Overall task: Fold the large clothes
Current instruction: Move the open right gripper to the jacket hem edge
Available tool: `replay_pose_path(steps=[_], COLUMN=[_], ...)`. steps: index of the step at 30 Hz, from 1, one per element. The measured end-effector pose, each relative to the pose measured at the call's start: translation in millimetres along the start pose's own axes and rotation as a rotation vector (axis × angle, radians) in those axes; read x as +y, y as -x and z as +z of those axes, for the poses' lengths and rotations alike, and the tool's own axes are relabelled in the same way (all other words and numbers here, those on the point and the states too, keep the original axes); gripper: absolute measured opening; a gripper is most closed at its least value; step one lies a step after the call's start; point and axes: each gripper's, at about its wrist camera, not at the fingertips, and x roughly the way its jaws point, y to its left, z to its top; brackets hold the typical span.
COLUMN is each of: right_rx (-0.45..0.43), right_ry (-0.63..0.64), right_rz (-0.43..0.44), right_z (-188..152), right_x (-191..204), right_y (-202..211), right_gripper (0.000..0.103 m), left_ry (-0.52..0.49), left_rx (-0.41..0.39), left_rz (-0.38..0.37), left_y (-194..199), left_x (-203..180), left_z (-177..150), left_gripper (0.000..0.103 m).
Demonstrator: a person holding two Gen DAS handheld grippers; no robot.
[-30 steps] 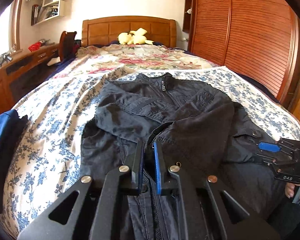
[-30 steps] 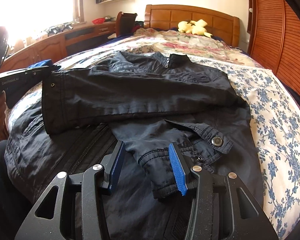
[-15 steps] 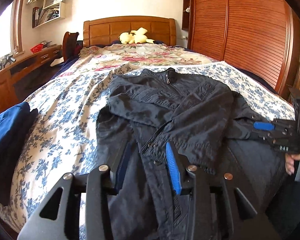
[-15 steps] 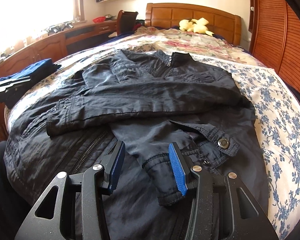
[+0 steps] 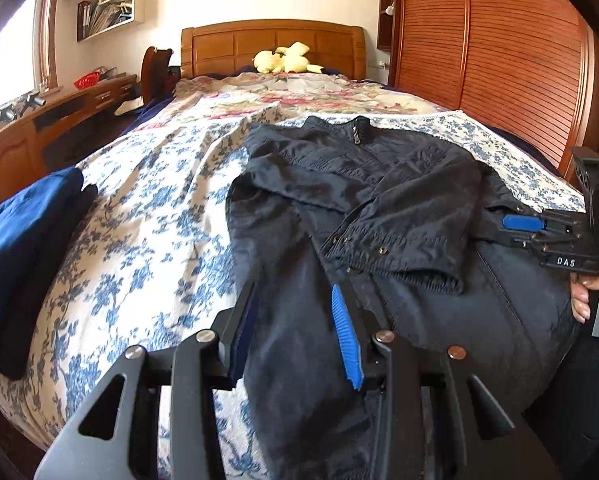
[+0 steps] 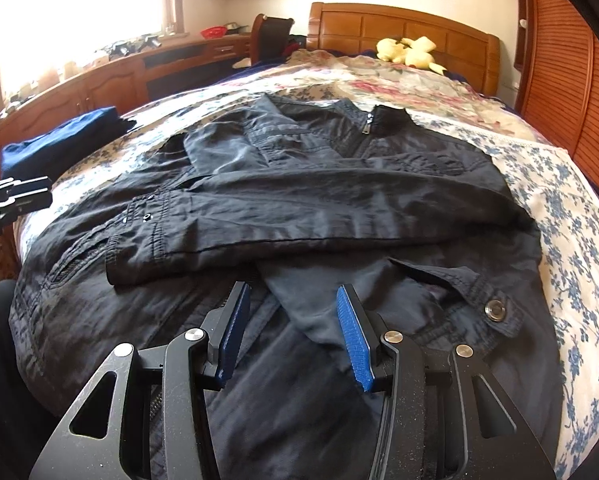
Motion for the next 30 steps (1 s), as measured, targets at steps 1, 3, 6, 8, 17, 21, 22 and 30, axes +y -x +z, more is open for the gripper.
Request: replay_pose_path(steps=[1,3,6,8,17,21,22,30], right_rx=[0.001,0.011,0.015,0.017,0.004,0.010,0.015,0.063], right_ry=[-0.002,-0.013,-0.014,-0.013,0.003,-0.025,-0.032,-0.125], right_rz=[0.009,0.033,0.041,0.047,0.032,-0.004,-0.025,-0.214], right_z=[0,1,1,1,-1,-15,-20,-63], right_x=[1,2,5,6,7,-11,-18,-83], right_y=[-1,-4,-5,-5,19,37,43,80], right_gripper=[0.046,0.046,0.046,0.046,0.046,0.046,0.046,0.046], left_ry=[0.004,0.011,0.017,0.019,0.017,0.013,0.014,0.014], left_rx=[0.004,0.012,0.021,0.028,0.053,0.065,0.069,0.104], left_rz=[-0.001,-0.003,-0.004,-0.006,-0.012,-0.013,-0.014,-0.014], left_y=[0,-1,-1,0,0,-3,-4,-14], left_x=[2,5,9,11,16,16,16,17], left_z=[-2,-6,-13,-17,-25,-28,-29,-34], left_gripper=[0.036,0.036,0.036,0.036,0.036,0.036,0.036,0.036])
